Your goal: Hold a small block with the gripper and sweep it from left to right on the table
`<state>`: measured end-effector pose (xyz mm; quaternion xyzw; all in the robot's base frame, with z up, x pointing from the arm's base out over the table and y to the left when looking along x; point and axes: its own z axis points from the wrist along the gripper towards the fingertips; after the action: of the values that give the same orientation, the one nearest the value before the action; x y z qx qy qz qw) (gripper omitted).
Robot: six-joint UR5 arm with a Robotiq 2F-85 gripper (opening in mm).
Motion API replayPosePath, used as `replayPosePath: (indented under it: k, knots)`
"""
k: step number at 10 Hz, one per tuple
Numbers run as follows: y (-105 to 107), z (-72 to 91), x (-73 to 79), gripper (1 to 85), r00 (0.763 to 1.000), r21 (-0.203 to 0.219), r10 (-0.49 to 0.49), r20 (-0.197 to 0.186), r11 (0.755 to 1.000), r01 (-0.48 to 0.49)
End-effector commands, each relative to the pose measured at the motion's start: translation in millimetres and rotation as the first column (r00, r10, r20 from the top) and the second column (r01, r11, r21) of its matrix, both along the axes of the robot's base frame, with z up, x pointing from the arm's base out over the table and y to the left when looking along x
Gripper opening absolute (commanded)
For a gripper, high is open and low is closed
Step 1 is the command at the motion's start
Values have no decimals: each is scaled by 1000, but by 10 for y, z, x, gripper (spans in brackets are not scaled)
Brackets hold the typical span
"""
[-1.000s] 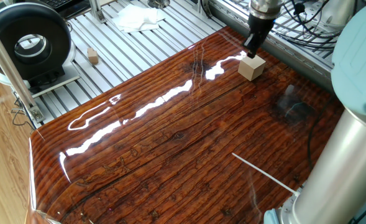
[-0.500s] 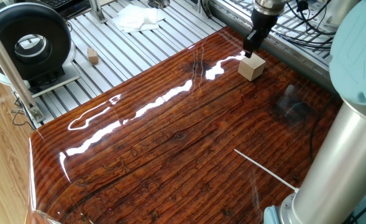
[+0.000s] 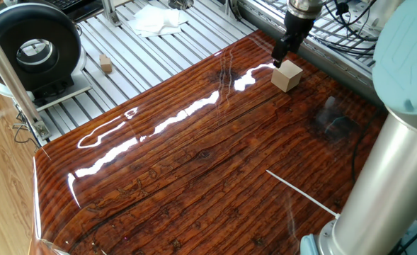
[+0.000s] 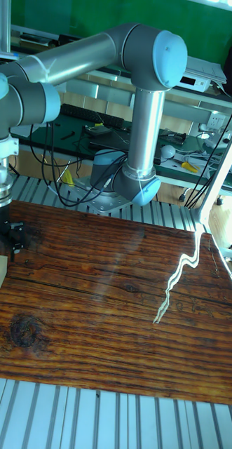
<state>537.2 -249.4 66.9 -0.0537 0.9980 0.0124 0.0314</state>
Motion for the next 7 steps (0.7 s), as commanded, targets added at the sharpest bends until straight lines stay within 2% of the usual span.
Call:
replayPosePath:
  k: [1,2,4,7]
  knots:
    - [-105,-202,71,850,999,-28,-41,-6,999,41]
    - [-98,-263,111,850,1000,-28,-20,3,999,20]
    - [-65,-229,31,850,999,-16,-26,-23,1000,25]
    - [-15,-283,-40,850,999,0,-37,-28,999,37]
